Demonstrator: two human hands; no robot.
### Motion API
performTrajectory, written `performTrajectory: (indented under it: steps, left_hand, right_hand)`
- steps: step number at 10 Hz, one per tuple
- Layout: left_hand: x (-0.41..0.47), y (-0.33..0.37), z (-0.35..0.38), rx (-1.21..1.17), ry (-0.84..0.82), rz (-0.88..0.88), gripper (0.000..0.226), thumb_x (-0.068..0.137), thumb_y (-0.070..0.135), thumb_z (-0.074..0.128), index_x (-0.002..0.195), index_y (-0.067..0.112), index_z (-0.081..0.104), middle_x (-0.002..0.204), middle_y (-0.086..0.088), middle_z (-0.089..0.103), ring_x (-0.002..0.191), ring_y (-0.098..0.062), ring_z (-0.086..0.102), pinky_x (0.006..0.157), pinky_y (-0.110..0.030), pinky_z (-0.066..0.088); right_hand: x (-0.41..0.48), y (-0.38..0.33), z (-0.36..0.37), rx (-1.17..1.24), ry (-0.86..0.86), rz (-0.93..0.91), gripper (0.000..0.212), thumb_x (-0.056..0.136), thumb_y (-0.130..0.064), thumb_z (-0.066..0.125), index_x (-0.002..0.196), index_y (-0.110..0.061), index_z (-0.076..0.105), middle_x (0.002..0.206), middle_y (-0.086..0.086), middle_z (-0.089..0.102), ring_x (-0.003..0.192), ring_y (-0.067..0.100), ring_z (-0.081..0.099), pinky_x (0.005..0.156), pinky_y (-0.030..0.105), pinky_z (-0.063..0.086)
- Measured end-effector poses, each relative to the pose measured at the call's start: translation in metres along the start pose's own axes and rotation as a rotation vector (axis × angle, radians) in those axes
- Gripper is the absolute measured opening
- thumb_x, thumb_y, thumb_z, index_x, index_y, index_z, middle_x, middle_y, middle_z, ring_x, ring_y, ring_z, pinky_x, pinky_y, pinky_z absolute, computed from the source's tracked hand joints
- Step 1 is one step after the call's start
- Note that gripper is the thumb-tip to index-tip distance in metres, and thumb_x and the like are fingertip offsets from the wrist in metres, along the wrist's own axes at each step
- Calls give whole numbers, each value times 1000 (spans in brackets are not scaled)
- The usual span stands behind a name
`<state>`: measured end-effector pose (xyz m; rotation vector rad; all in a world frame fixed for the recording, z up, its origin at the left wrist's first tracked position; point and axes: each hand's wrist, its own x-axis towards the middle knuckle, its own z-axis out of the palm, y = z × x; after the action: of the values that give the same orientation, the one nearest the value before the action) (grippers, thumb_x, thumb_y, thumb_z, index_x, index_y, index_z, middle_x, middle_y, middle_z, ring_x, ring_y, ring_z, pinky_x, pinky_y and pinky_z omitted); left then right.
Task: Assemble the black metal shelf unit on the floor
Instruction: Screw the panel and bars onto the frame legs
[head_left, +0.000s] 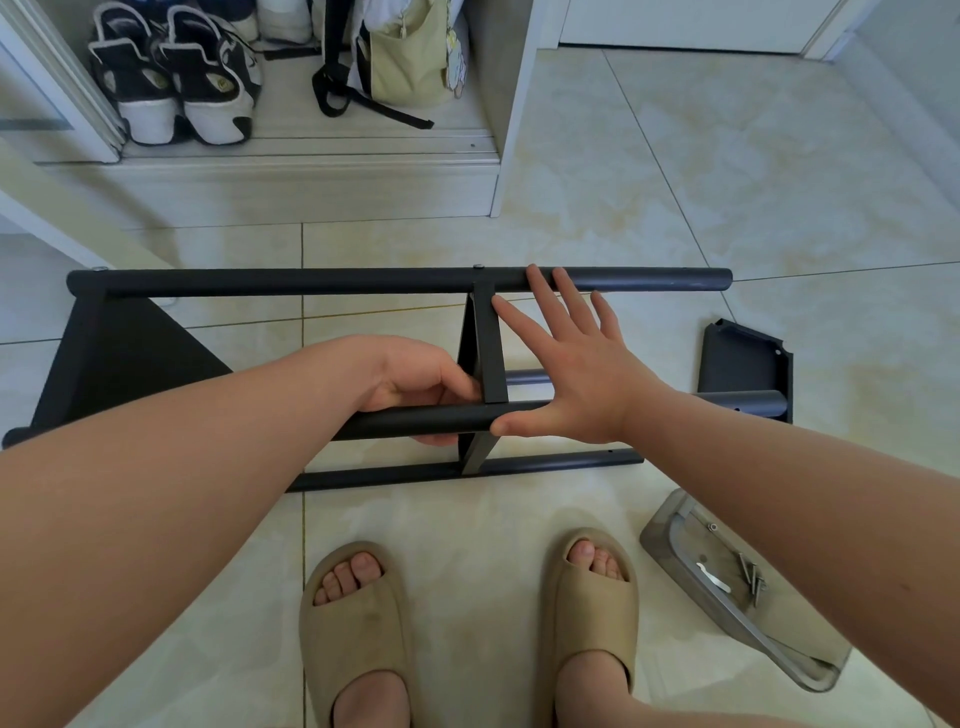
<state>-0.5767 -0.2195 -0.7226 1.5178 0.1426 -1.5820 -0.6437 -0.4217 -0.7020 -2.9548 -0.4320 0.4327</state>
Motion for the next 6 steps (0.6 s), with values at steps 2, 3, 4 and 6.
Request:
performTrajectory:
  steps: [2,3,4,6]
  left_hand:
    - [2,2,4,62,73,-29,12,94,17,61,97,14,72,81,-2,72,79,-15,63,83,-36,56]
    - [1,2,3,39,45,-13,14,96,14,59,99,11,72,86,-5,71,80,-16,63,87,-34,53]
    - [0,1,1,0,6,1,16,95,11,55,97,12,71,87,-4,70,82,-16,62,95,-36,50]
    - [0,2,3,63,55,-15,14,94,18,60,99,16,73,84,-1,73,82,-14,65,89,-39,55]
  right_hand:
    - [0,0,0,-2,4,-3,121,61,-101,27,159,-41,-13,165,0,-30,151,24,-31,123,57,-8]
    - [0,1,0,-1,3,-3,121,61,-101,27,159,-41,-13,165,0,-31,151,25,-31,123,57,-9]
    - [0,1,0,-6,1,-4,120,63,-100,28,158,-41,-13,165,0,-30,151,25,-30,123,57,-8]
    - [0,0,0,-8,1,-4,121,62,-101,27,159,-41,-13,165,0,-30,151,25,-30,123,57,-8]
